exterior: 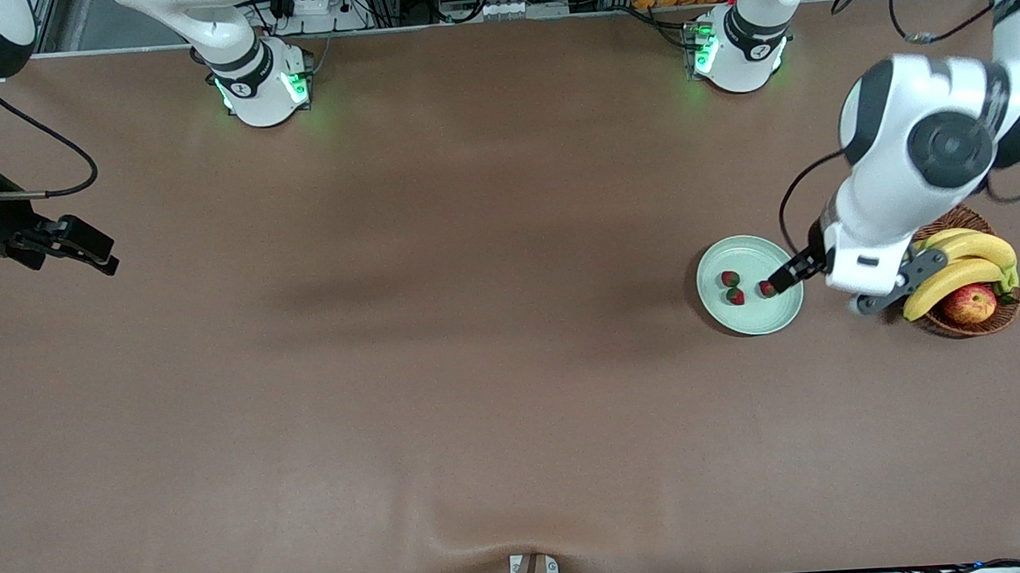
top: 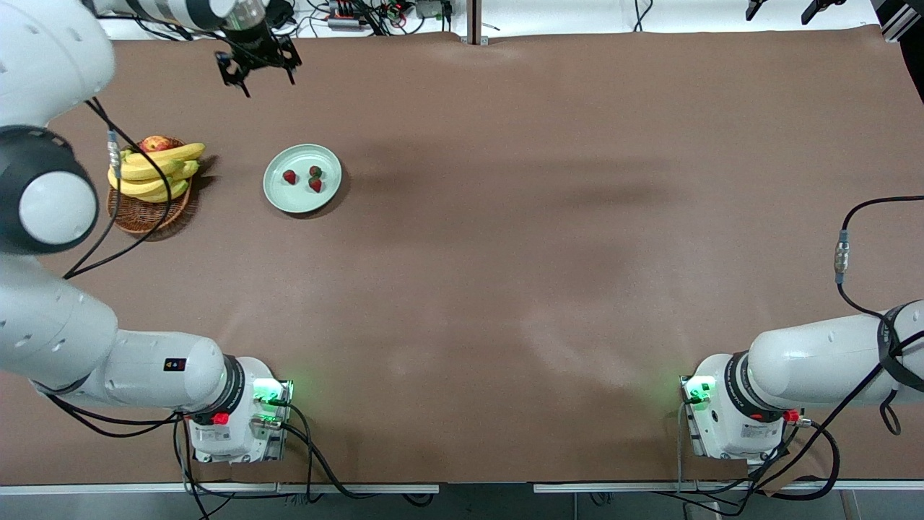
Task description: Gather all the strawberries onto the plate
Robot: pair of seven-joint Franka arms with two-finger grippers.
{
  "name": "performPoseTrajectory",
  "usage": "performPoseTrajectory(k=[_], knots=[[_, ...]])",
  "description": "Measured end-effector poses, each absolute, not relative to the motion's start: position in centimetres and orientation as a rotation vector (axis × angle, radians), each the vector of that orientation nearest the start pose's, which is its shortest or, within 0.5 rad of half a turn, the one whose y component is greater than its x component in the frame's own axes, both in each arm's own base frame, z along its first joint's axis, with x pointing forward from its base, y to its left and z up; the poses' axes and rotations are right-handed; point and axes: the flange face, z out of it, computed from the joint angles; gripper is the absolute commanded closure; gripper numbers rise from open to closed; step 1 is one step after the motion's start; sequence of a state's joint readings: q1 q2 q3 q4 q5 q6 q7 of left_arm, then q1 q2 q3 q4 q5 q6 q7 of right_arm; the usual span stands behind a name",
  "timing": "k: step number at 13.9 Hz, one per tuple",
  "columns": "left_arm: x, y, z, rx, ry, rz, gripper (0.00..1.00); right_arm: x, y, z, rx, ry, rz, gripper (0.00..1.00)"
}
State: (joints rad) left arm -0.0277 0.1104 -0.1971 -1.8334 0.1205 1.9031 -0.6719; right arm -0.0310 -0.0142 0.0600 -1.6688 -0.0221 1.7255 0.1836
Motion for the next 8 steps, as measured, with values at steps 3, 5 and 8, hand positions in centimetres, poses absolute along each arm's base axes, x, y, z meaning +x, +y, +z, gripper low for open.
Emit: performPoseTrajectory(k=[3,5,8], knots=[[55.2,-12.5,51.5,-3.007,-0.394,-0.048,0.0,56.3,1.4,60.0,-3.146,0.24,-0.115,0.0],[53.9,-13.1,53.8,-3.012,-0.245,-0.036,0.0,56.3,1.4,60.0,-3.146,0.24,-0.114,0.0],[52.9,-11.9,58.4,-3.043,0.008,0.034,0.0,56.3,1.4,60.0,-3.146,0.24,-0.113,0.0]])
